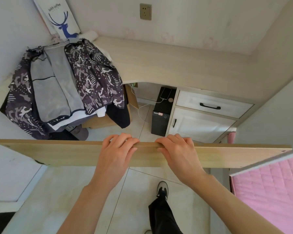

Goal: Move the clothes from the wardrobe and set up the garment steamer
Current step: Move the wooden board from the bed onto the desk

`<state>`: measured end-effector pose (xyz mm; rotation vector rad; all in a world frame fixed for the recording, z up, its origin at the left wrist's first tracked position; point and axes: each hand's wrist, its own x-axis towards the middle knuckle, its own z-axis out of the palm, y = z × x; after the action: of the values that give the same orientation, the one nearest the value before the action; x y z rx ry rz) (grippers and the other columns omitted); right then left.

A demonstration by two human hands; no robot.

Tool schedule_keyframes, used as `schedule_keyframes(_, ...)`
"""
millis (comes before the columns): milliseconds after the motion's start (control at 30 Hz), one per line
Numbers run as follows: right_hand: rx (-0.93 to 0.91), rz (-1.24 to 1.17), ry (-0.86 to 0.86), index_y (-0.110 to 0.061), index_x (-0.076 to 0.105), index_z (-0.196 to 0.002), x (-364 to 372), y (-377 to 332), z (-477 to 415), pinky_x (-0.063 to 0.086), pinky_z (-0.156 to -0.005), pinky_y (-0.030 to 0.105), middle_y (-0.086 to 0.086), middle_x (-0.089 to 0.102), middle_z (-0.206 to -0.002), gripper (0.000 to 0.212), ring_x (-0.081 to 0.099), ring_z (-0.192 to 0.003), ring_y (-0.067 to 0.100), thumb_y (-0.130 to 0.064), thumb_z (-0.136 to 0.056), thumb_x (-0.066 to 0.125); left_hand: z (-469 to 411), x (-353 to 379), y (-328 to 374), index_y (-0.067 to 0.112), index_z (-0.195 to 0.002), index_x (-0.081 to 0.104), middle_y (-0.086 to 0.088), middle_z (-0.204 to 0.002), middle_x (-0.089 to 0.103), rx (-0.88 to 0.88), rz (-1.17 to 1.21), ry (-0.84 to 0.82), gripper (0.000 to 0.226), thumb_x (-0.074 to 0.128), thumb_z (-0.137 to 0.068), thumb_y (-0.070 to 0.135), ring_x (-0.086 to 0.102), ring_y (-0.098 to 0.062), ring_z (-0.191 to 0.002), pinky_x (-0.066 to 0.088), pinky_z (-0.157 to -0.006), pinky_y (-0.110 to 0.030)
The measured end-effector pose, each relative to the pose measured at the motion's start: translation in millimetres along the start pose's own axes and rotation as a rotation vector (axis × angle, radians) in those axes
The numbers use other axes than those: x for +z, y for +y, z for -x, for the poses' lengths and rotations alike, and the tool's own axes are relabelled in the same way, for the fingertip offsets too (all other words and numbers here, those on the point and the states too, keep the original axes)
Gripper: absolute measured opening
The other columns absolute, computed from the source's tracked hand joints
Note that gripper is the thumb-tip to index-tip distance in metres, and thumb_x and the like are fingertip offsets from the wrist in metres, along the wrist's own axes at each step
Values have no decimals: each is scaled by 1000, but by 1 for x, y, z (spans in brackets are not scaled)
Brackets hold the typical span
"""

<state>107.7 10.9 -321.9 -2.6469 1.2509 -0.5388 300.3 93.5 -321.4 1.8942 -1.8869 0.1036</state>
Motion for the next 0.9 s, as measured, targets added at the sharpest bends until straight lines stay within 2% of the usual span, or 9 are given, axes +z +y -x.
schedule_keyframes(200,-20,-33,-32,-28,63,-106,-10,44,-78,38,-78,35,-8,65,-94,17,57,-88,18,-28,-94,50,-85,16,-13,22,-106,65,9,-102,56,20,-1,46,25,43,-95,29,54,-10,-93,33,-97,-29)
schedule_keyframes(333,-12,-3,67,-29,65,-98,-16,78,-130,38,-70,33,-10,65,-85,20,59,-81,18,-33,-89,47,-148,29,-17,21,-106,65,8,-102,56,58,-14,68,24,44,-96,27,56,-11,-92,28,-99,-26)
schedule_keyframes(467,9,11,125,-28,65,-97,-23,111,-176,39,-71,33,-11,65,-85,18,59,-81,17,-32,-88,50,-209,44,-18,19,-106,66,5,-102,58,85,2,121,25,45,-96,27,57,-14,-92,31,-97,-29)
schedule_keyframes(600,12,52,209,-28,66,-97,-33,138,-222,37,-71,32,-12,66,-84,23,59,-78,16,-34,-88,45,-270,54,-24,19,-108,66,5,-104,59,121,17,140,25,46,-96,27,58,-15,-91,33,-96,-30)
schedule_keyframes(733,42,74,242,-28,65,-99,-43,163,-269,37,-74,33,-11,66,-85,16,58,-79,17,-30,-88,53,-333,66,-34,20,-107,65,5,-103,58,166,30,148,22,48,-95,27,59,-15,-90,39,-93,-36)
schedule_keyframes(900,96,80,217,-27,64,-104,-51,186,-325,38,-79,35,-12,66,-90,14,58,-85,17,-27,-91,61,-405,81,-52,19,-107,66,5,-102,58,236,66,179,24,48,-94,28,57,-13,-89,34,-95,-31)
